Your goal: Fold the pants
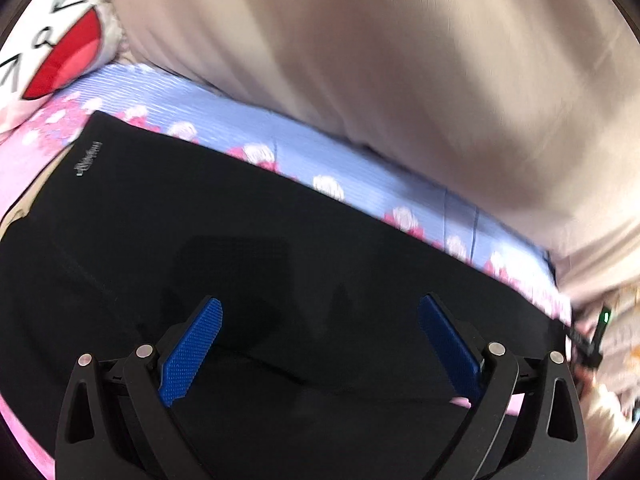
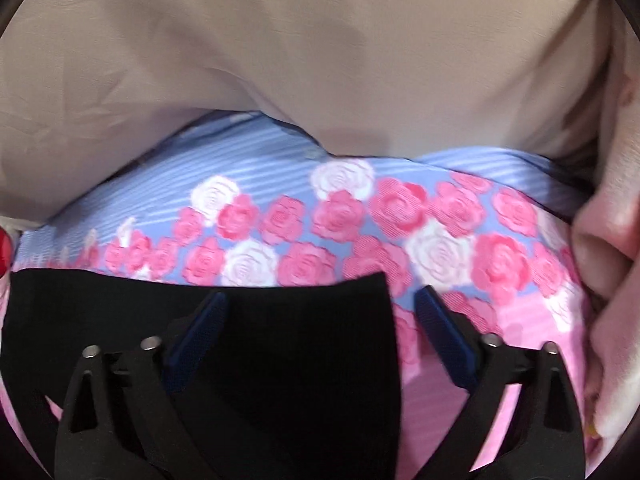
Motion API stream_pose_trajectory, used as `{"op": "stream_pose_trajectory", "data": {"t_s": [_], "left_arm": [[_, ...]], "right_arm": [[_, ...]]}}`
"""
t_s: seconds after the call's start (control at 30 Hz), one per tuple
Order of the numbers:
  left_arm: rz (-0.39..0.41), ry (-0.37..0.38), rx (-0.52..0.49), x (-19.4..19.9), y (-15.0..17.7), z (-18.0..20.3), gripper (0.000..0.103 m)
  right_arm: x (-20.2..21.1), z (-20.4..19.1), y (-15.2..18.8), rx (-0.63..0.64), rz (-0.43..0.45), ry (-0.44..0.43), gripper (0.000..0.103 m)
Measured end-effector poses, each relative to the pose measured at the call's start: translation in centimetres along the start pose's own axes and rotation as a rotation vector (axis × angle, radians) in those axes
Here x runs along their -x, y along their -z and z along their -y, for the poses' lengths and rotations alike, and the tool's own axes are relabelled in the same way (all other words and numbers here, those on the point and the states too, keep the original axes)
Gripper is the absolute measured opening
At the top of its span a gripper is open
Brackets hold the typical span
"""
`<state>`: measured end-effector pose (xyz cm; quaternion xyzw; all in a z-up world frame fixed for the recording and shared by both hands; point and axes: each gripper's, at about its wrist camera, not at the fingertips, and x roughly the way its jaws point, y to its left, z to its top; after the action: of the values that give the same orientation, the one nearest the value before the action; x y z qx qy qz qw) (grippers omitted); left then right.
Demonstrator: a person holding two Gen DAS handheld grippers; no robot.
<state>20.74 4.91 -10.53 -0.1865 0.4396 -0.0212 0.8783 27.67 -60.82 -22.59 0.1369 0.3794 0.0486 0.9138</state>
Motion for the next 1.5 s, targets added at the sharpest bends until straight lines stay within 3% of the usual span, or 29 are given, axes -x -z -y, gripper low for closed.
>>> {"op": "stream_pose_trajectory", "data": {"t_s": [0.03,0.1,0.2,0.3,0.37,0.43,0.5,0.57,0.7,0.77,0.8,0.9,1.07,1.2,1.3,1.4,1.5], "left_arm": [[-0.029,-0.016,-0.009,-0.5,-0.1,-0.3,0.097],[-0.074,-0.082,-0.027,-1.4,-0.5,-1.5,0.097],[-0.047,-0.174,-0.065,-1.3,-2.3,-3.7,0.097],[0.02,-0.275,-0.094,-0.4,-6.1,-7.5,0.097],[0.018,-0.307,-0.107,-0.6,-9.2,-11.0,0.097],[0.028,-0.394,-0.101,-1.2,-12.3,-14.9,0.097],[0.012,-0.411,-0.087,-2.2,-14.8,-18.1,0.097],[-0.022,-0.38,-0.094,-3.9,-16.7,-20.9,0.097],[-0.139,-0.39,-0.198,-8.9,-18.0,-23.0,0.095],[-0.146,-0.353,-0.236,-10.0,-18.0,-23.3,0.083],[-0.143,-0.299,-0.234,-10.1,-18.1,-23.5,0.053],[-0.145,-0.269,-0.205,-9.5,-18.7,-23.9,0.025],[-0.051,-0.153,-0.199,-2.9,-19.1,-23.5,0.021],[0.017,-0.059,-0.252,5.7,-18.1,-21.7,0.021],[0.022,-0.002,-0.28,12.3,-15.0,-20.5,0.022],[-0.025,-0.015,-0.303,16.8,-10.3,-20.6,0.022],[-0.097,-0.054,-0.272,18.9,-5.4,-22.5,0.022]], "right_arm": [[-0.1,-0.2,0.1,0.007,0.004,0.004,0.076],[-0.1,-0.2,0.0,0.002,0.012,0.028,0.049],[0.2,-0.7,0.1,-0.013,0.016,0.026,0.023],[-0.1,-2.2,0.6,0.036,0.012,0.091,0.018],[-0.4,-3.0,0.7,0.029,0.021,0.12,0.018],[-0.8,-3.4,0.7,0.003,0.022,0.148,0.019],[-1.2,-4.0,0.7,-0.004,0.025,0.18,0.019],[-1.7,-4.7,0.7,-0.012,0.027,0.206,0.019],[-2.3,-5.6,0.7,-0.041,0.034,0.243,0.022],[-2.7,-6.2,0.6,-0.05,0.026,0.273,0.022],[-3.1,-7.2,0.6,-0.05,0.023,0.282,0.022],[-2.6,-8.1,0.5,-0.043,-0.005,0.32,0.02],[1.2,-11.8,-0.2,-0.019,0.073,0.296,0.014],[10.8,-13.7,0.7,0.024,0.22,0.203,0.014],[18.5,-14.0,3.5,0.076,0.272,0.167,0.014],[23.6,-13.8,7.6,0.096,0.244,0.171,0.014],[24.2,-11.9,12.0,0.062,0.144,0.201,0.014]]}}
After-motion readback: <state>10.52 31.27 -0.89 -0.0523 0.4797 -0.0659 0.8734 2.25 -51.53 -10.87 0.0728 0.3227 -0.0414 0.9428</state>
